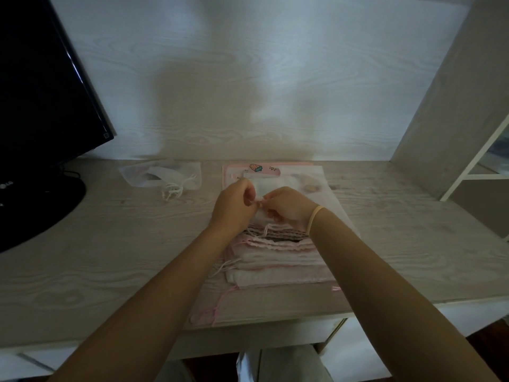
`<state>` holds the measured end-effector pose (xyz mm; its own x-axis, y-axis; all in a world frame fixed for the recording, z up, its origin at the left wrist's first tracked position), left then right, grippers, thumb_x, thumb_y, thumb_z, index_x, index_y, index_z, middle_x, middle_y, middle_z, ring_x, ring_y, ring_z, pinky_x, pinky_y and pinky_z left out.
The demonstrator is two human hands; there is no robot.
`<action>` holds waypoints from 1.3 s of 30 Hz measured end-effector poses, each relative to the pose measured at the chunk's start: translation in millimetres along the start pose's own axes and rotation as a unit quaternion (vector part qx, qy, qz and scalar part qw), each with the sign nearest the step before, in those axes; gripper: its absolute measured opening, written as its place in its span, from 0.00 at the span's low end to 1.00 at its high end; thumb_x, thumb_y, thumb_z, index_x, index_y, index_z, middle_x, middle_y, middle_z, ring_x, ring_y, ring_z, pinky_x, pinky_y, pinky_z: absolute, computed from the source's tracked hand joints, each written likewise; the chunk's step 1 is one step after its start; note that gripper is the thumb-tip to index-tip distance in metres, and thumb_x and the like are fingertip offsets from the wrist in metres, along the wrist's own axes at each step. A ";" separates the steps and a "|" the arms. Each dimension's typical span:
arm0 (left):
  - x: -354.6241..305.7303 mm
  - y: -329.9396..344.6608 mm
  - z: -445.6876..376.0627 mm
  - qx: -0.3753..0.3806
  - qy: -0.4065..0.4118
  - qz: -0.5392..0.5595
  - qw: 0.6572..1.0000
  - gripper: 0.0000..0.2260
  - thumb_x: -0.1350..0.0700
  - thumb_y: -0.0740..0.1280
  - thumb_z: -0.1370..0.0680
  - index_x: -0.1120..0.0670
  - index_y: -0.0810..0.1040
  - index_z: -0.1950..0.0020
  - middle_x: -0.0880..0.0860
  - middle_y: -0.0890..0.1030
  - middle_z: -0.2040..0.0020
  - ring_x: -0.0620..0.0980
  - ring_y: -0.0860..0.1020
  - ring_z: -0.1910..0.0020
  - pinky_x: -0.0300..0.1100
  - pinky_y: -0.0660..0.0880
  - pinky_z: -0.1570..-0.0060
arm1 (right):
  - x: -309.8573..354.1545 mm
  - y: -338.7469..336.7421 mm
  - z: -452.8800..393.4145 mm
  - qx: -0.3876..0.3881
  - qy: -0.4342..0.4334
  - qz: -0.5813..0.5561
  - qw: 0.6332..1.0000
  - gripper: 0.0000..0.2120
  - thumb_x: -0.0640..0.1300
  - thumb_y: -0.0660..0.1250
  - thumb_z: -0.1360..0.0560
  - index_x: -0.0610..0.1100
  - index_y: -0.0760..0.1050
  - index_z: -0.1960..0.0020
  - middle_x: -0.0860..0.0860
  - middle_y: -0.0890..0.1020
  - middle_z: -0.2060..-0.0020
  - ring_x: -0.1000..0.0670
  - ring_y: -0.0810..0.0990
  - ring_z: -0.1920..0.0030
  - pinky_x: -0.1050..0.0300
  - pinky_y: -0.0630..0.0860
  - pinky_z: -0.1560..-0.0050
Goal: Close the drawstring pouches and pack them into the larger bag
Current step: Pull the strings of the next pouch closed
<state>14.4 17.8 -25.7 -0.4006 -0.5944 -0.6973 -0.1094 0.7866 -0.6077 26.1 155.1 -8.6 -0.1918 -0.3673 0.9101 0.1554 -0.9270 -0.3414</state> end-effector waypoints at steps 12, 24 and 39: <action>3.7 5.2 4.5 -0.016 0.014 0.044 0.999 0.06 0.57 0.74 0.28 0.56 0.84 0.53 0.49 0.83 0.60 0.46 0.80 0.63 0.44 0.79 0.60 | -6.3 -6.3 -4.3 0.026 0.106 -0.184 0.977 0.09 0.36 0.59 0.21 0.41 0.72 0.59 0.49 0.71 0.69 0.53 0.69 0.70 0.60 0.63 0.68; 5.1 1.6 3.6 -0.022 -0.019 -0.040 0.999 0.05 0.51 0.70 0.24 0.51 0.83 0.57 0.44 0.80 0.63 0.46 0.78 0.62 0.43 0.77 0.62 | -11.5 -11.8 -3.0 -0.031 0.039 -0.188 0.981 0.06 0.30 0.64 0.24 0.36 0.79 0.55 0.45 0.77 0.67 0.51 0.74 0.67 0.60 0.76 0.63; 0.2 -16.3 -2.8 0.182 -0.035 -0.271 0.944 0.08 0.50 0.69 0.28 0.53 0.75 0.58 0.51 0.78 0.57 0.53 0.77 0.58 0.43 0.71 0.61 | -20.5 -20.1 -7.8 -0.196 -0.014 -0.240 0.951 0.08 0.28 0.65 0.27 0.38 0.79 0.53 0.43 0.78 0.66 0.50 0.75 0.69 0.61 0.75 0.68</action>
<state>13.6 5.3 -14.9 -0.3132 -0.9130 -0.2615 0.0446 0.2609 -0.9643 19.3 180.7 -22.2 -0.1223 0.1023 0.9872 -0.3172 -0.9465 0.0588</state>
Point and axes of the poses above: each hand's wrist, its own z-axis away from the middle knuckle, its own y-axis out of the palm, x = y × z, the point moved 2 cm from there along -z, towards the middle knuckle
